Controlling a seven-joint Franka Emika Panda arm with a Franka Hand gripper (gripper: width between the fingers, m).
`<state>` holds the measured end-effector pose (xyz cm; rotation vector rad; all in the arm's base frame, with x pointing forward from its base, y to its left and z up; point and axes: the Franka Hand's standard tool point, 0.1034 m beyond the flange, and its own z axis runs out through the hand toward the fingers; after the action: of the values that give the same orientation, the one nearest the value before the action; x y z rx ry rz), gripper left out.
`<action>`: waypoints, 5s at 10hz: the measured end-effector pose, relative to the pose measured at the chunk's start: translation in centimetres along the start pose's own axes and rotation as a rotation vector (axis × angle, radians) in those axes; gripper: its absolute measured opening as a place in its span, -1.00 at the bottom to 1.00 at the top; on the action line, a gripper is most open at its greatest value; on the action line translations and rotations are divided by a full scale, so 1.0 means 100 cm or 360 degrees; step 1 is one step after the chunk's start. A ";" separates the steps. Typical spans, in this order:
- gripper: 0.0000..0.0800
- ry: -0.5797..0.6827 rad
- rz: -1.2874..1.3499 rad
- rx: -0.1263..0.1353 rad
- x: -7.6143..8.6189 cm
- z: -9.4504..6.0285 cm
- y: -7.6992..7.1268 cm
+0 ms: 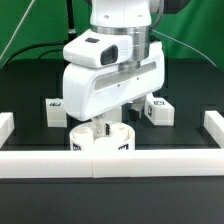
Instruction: Assemble stool
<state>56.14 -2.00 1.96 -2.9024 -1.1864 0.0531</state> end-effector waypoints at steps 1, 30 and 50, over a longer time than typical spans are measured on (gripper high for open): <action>0.33 0.0000 0.0000 0.0000 0.000 0.000 0.000; -0.94 0.0088 -0.0615 0.0034 0.095 -0.002 -0.082; 0.62 0.0037 -0.0218 0.0039 0.082 -0.038 -0.077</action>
Offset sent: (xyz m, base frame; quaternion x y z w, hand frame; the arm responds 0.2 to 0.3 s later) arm 0.0000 0.0000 0.0000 0.0000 0.0000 0.0000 1.0000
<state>56.71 9.29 5.70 -2.7846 -1.3668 0.0326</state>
